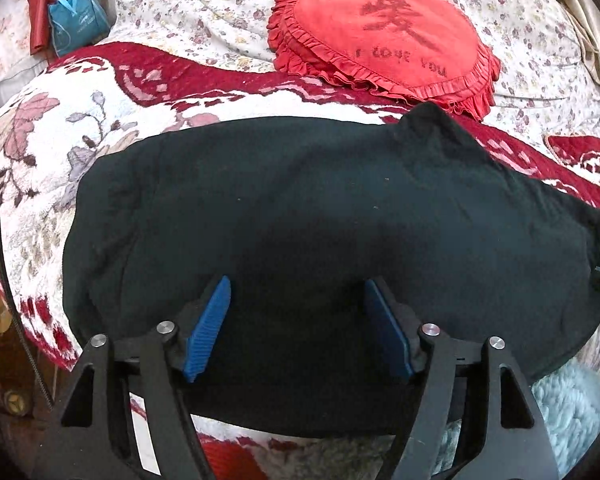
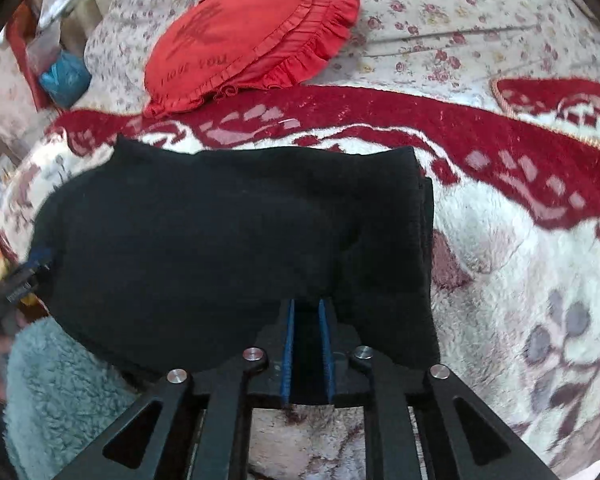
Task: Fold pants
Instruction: 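Open both tools and release the pants onto the bedspread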
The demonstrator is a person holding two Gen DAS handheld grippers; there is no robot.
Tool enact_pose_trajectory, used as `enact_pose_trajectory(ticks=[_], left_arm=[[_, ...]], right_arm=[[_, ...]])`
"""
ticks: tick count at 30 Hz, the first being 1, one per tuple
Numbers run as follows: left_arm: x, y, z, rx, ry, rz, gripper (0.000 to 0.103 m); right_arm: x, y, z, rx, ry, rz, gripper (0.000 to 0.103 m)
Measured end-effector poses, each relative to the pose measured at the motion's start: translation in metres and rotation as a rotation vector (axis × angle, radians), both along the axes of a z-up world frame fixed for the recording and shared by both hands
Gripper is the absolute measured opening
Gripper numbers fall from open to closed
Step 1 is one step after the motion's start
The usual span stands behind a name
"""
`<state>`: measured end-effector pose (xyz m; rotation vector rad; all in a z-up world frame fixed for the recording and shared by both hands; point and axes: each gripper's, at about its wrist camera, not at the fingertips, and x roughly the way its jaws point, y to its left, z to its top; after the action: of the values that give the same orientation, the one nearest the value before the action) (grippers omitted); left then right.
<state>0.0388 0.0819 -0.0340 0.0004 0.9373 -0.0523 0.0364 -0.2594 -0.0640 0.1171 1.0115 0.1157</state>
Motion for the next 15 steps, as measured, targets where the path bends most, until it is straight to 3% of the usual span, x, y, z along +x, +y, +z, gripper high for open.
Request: enact_pose_trajectory(ticks=[3, 7, 11, 15], left_arm=[[0.001, 0.000, -0.001, -0.005, -0.001, 0.000, 0.071], [0.000, 0.000, -0.001, -0.005, -0.001, 0.001, 0.072], [0.001, 0.001, -0.001, -0.004, 0.001, 0.000, 0.072], [0.001, 0.000, -0.001, -0.004, 0.000, 0.001, 0.072]], right_arm=[[-0.007, -0.014, 0.000, 0.105, -0.011, 0.018, 0.033], [-0.005, -0.020, -0.003, 0.137, -0.010, 0.027, 0.036], [-0.004, -0.034, -0.006, 0.255, -0.010, 0.010, 0.036], [-0.006, -0.025, -0.006, 0.207, -0.017, 0.023, 0.037]])
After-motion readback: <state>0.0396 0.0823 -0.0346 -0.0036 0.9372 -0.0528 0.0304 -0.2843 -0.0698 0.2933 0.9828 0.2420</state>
